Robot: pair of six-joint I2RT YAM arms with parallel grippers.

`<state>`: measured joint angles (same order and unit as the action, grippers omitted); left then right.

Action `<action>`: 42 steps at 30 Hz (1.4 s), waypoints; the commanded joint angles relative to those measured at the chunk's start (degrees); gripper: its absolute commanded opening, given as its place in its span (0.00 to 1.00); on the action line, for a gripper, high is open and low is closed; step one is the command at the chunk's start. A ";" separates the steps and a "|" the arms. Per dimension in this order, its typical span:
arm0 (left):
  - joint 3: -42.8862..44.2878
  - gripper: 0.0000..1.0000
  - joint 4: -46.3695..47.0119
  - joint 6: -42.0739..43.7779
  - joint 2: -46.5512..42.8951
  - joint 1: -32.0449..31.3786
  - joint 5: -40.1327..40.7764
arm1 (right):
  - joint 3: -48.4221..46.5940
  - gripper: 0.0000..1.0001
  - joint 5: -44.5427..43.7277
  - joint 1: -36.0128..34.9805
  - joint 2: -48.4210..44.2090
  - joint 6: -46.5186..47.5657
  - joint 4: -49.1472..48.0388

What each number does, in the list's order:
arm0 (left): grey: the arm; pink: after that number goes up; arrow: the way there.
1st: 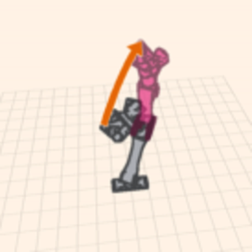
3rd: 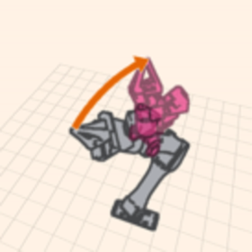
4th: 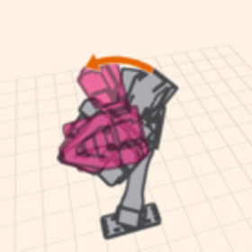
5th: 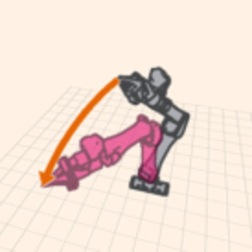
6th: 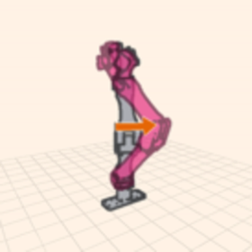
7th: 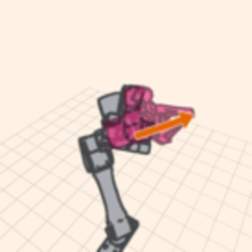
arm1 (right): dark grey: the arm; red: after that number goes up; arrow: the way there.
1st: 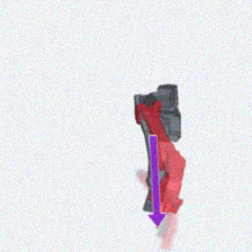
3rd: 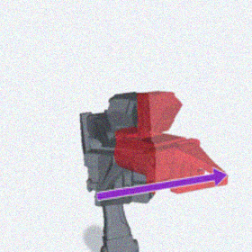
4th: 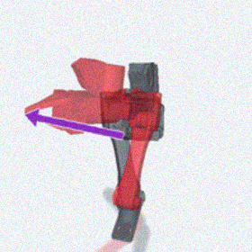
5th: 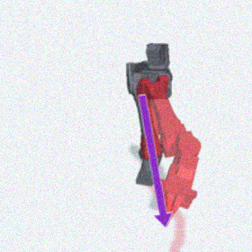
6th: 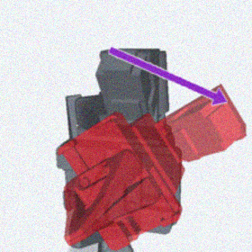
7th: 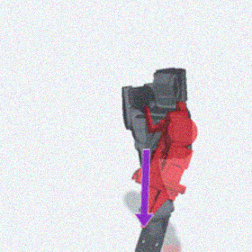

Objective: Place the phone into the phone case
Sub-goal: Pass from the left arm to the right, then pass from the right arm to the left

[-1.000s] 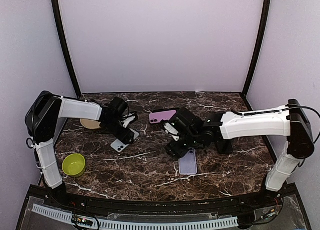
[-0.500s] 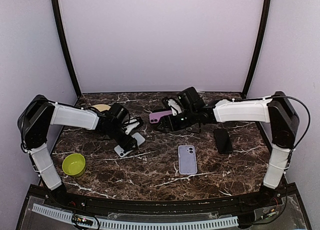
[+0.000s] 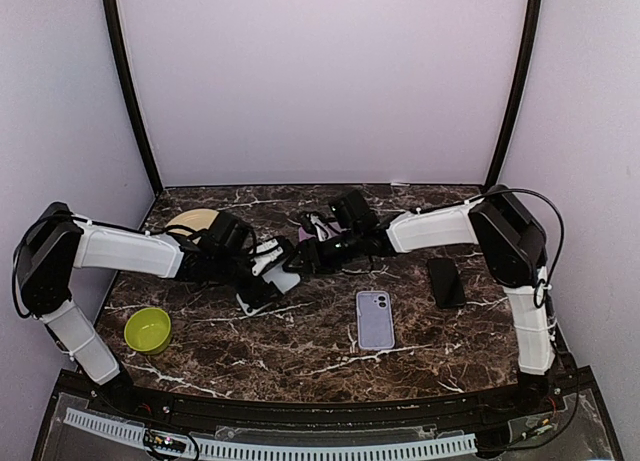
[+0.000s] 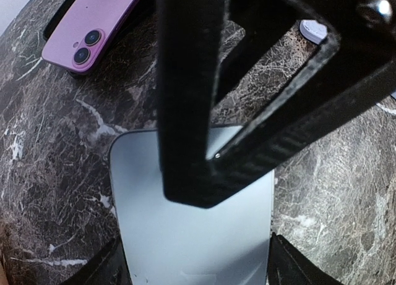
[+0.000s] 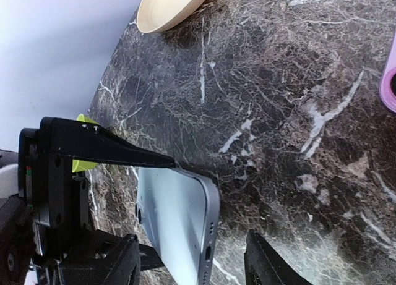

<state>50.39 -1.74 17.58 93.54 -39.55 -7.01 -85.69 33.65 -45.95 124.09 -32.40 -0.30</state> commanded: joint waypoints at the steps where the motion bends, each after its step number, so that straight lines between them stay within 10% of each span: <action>1: 0.01 0.52 3.22 1.46 -1.44 -0.39 0.34 | -2.14 0.49 7.32 0.38 2.67 -4.11 -6.39; 5: -0.13 0.52 3.73 1.72 -1.75 -0.46 0.63 | -1.70 0.43 10.47 0.23 3.57 -5.79 -8.73; 13: -0.16 0.51 3.82 1.91 -2.06 -0.81 0.67 | -0.91 0.00 12.61 0.17 2.46 -6.65 -10.68; 21: 1.63 0.72 2.16 -1.57 -8.01 -1.14 -1.46 | -1.87 0.00 5.31 0.77 -3.76 2.57 0.59; 30: 19.05 0.76 -12.67 -20.47 -15.93 -1.08 -6.84 | 6.75 0.00 -43.75 -6.36 -26.56 29.85 8.85; 42: 24.21 0.75 -6.83 -43.26 -15.64 -1.10 -18.54 | 29.83 0.00 -88.07 -19.57 -34.74 90.56 -50.38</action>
<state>75.83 -12.01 -17.47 77.30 -40.40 -19.20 -61.04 -36.53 -63.07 86.52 25.96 -17.43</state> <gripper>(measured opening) 0.743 0.048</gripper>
